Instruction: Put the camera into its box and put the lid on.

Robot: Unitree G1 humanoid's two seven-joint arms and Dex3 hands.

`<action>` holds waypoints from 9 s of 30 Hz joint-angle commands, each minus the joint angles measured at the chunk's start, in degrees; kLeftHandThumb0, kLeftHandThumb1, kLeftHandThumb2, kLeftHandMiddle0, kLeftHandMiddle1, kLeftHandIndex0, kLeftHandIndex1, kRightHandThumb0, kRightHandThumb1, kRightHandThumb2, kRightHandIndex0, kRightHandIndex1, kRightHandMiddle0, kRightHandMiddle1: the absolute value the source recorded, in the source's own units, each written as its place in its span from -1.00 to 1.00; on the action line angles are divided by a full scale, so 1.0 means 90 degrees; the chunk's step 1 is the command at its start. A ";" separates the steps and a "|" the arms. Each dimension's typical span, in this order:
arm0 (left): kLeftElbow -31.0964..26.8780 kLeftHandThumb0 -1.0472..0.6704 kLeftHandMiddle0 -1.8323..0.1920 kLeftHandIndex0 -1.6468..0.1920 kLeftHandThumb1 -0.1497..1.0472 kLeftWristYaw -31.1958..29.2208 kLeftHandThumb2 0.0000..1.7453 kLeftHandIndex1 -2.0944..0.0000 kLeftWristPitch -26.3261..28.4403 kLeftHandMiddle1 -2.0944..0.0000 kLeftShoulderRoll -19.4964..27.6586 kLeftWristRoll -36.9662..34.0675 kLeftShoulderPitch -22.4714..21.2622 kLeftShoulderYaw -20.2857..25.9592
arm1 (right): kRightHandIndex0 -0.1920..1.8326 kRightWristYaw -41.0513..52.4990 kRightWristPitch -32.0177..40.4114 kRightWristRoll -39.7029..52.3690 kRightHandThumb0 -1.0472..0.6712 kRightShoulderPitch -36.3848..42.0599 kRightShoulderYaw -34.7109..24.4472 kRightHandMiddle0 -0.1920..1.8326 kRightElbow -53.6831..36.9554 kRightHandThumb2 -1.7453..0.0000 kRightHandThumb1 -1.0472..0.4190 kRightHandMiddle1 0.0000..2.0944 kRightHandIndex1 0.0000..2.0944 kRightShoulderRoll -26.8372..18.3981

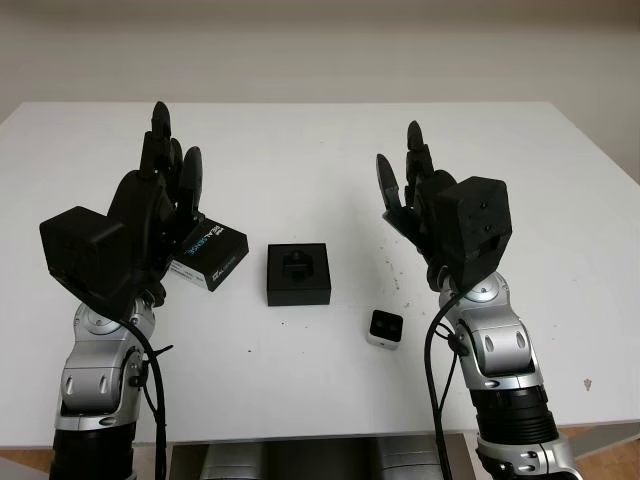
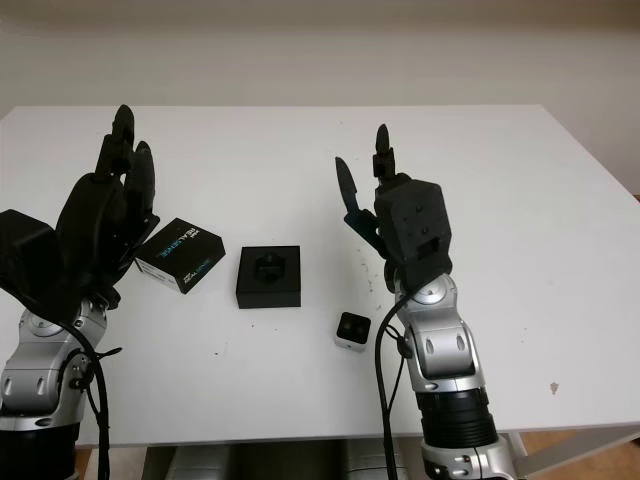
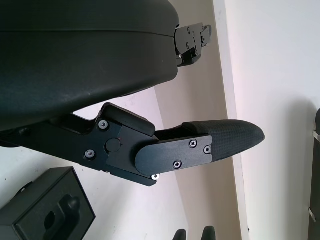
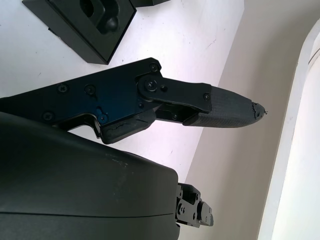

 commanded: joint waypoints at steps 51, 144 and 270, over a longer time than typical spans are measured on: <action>0.0031 -0.74 1.00 1.00 1.00 0.0097 -0.34 1.00 -0.0007 1.00 -0.0253 -0.0076 -0.0043 -0.0126 | -0.63 0.3070 -0.0381 -0.5359 -0.62 0.2709 0.0935 -0.39 -0.3889 0.93 -0.81 -0.94 -0.37 -0.2515; 0.0090 -0.75 1.00 1.00 1.00 -0.0018 -0.37 1.00 -0.0200 1.00 -0.0210 -0.0083 0.0070 -0.0095 | -0.96 0.1378 -0.2044 -0.6512 -0.19 0.3196 0.1416 -0.64 -0.1657 0.88 -1.00 0.32 0.55 -0.2282; -0.0035 -0.67 1.00 1.00 1.00 0.0050 -0.35 1.00 -0.0032 1.00 -0.0292 -0.0156 0.0248 -0.0096 | -0.61 0.0114 -0.4177 -0.1395 -0.33 -0.0546 0.1249 -0.49 0.4119 0.94 -0.95 0.61 -0.95 -0.0052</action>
